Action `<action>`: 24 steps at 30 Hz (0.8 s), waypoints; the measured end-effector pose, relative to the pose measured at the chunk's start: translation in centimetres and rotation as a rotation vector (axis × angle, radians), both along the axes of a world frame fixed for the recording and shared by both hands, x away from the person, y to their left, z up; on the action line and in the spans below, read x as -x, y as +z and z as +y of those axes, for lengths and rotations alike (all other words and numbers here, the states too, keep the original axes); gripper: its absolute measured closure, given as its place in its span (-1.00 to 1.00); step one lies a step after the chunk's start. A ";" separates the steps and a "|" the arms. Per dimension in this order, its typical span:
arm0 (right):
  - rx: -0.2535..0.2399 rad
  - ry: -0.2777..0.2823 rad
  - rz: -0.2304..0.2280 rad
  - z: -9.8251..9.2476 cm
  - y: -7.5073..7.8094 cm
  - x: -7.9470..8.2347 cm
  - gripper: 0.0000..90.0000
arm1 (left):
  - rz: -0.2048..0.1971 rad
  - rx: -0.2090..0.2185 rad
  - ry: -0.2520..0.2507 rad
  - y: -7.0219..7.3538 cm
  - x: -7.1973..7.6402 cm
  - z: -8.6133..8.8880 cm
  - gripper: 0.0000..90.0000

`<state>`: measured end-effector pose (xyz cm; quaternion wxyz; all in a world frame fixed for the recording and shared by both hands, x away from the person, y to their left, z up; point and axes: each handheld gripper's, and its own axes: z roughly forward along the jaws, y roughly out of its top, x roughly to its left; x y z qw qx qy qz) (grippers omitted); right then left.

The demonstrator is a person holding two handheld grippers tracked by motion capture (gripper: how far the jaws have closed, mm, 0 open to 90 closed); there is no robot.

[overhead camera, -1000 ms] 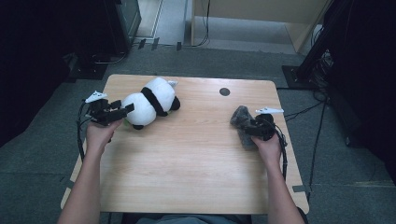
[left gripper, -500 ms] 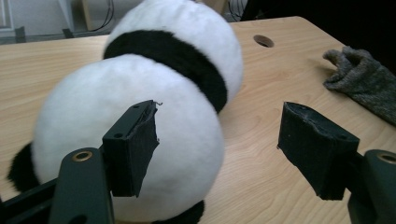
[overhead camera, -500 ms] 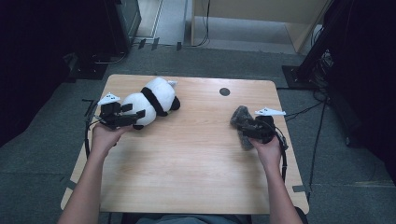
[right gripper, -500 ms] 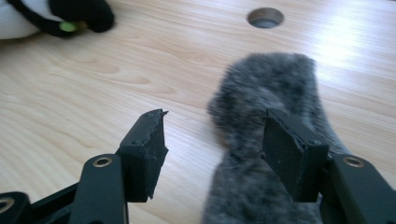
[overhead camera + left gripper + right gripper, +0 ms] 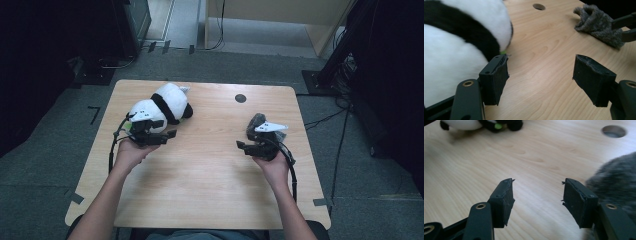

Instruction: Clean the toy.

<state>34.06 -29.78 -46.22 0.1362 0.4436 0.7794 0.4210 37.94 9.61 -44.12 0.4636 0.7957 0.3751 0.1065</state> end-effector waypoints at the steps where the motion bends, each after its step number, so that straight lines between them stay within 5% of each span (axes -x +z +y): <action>1: -0.003 0.009 0.007 0.4 -0.2 0.0 -0.07 | 0.005 -0.005 -0.012 -0.4 0.1 -0.5 -0.38; 4: -0.026 0.040 0.041 1.6 -0.9 -0.2 -0.07 | 0.014 -0.028 -0.035 -1.3 0.4 -1.6 -0.38; 11: -0.004 0.079 0.042 3.8 -1.7 0.1 -0.06 | 0.077 -0.071 -0.103 -3.6 1.2 -3.8 -0.33; 16: 0.021 0.093 0.034 5.2 -2.4 0.5 -0.04 | 0.124 -0.187 -0.132 -4.6 1.8 -5.5 -0.36; 19: 0.021 0.092 0.034 5.8 -2.8 0.7 -0.03 | 0.100 -0.262 -0.165 -5.2 2.3 -6.3 -0.38; 24: 0.054 0.096 0.054 6.7 -3.9 0.8 -0.03 | 0.129 -0.240 -0.167 -6.3 2.2 -6.7 -0.33</action>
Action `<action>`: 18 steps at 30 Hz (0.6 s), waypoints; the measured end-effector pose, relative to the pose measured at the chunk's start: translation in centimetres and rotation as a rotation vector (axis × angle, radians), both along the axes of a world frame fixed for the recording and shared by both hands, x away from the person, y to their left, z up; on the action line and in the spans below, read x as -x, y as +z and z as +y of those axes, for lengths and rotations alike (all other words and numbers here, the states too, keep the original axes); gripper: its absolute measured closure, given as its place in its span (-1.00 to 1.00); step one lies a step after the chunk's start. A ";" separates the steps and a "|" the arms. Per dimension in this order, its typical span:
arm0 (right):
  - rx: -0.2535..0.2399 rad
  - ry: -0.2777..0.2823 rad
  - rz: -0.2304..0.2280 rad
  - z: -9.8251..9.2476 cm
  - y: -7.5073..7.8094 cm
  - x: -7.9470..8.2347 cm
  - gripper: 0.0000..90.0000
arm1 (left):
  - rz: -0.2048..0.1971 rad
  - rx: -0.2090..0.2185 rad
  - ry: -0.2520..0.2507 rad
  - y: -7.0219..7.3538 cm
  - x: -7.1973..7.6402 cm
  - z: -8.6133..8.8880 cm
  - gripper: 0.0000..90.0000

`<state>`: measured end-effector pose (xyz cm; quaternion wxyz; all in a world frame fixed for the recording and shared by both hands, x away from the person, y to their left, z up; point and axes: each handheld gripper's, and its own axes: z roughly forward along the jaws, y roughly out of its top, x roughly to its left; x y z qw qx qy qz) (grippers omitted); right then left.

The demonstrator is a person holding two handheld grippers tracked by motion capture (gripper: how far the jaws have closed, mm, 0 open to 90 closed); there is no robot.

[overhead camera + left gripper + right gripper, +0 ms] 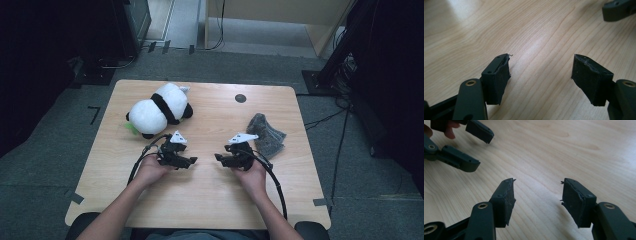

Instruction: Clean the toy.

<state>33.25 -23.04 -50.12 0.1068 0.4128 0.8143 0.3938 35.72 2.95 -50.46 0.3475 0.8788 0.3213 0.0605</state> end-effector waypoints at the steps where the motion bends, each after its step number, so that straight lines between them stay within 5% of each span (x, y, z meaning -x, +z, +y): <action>1: 0.008 0.003 0.006 0.2 -0.2 0.0 -0.03 | 0.000 0.010 0.006 -0.2 0.0 -0.1 -0.33; 4: 0.028 0.001 0.018 0.7 -0.8 0.0 -0.03 | -0.021 0.029 -0.005 -0.5 0.2 -0.3 -0.33; 13: 0.048 -0.021 -0.054 1.3 -1.7 0.6 -0.12 | -0.106 0.055 -0.032 -1.3 1.3 -1.4 -0.37; 18: 0.054 -0.022 -0.090 1.5 -2.0 0.9 -0.18 | -0.098 0.065 -0.027 -1.3 1.2 -1.4 -0.37</action>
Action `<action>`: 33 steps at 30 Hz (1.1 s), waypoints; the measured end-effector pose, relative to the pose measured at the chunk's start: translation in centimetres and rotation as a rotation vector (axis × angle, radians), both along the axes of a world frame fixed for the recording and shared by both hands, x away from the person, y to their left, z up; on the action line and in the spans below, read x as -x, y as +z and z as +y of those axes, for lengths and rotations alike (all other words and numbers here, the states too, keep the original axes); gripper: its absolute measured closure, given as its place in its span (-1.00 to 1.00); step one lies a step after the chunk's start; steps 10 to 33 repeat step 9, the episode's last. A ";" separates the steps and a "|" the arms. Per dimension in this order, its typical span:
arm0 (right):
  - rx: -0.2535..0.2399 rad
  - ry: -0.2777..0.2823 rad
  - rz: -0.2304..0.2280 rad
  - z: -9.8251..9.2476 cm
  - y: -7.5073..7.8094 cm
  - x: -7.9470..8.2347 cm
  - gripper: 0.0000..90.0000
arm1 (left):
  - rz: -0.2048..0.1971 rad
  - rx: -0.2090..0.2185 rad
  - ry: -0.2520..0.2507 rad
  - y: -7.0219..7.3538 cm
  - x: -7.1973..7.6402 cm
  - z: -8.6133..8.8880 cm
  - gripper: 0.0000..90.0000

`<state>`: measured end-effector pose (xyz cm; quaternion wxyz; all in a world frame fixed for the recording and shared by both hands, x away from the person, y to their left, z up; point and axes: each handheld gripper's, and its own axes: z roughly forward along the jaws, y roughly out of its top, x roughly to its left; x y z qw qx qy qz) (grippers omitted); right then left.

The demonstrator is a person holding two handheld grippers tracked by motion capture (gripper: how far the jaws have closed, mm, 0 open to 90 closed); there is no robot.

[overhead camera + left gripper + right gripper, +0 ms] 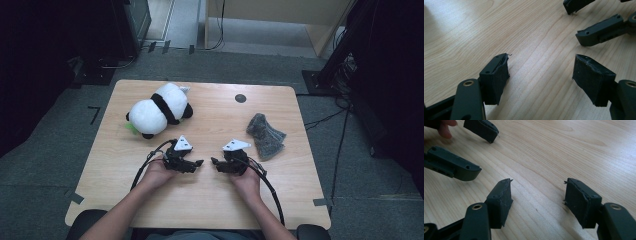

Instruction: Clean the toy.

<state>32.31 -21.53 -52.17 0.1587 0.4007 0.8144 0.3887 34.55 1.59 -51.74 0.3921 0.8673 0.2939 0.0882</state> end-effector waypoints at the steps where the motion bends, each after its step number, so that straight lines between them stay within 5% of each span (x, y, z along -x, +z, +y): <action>1: 0.003 0.003 -0.002 0.0 0.0 0.0 -0.20 | -0.001 -0.001 0.002 0.0 0.0 0.0 -0.37; 5: 0.032 0.021 -0.007 0.4 -0.1 0.0 -0.44 | -0.002 -0.004 0.003 0.0 0.1 0.0 -0.38; 7: 0.041 -0.016 0.003 0.5 -0.1 -0.1 -0.56 | -0.004 -0.006 0.003 0.0 0.1 -0.1 -0.39; 33: 0.042 -0.020 0.006 0.6 -0.1 -0.1 -0.58 | -0.005 -0.007 0.003 0.0 0.1 -0.1 -0.39</action>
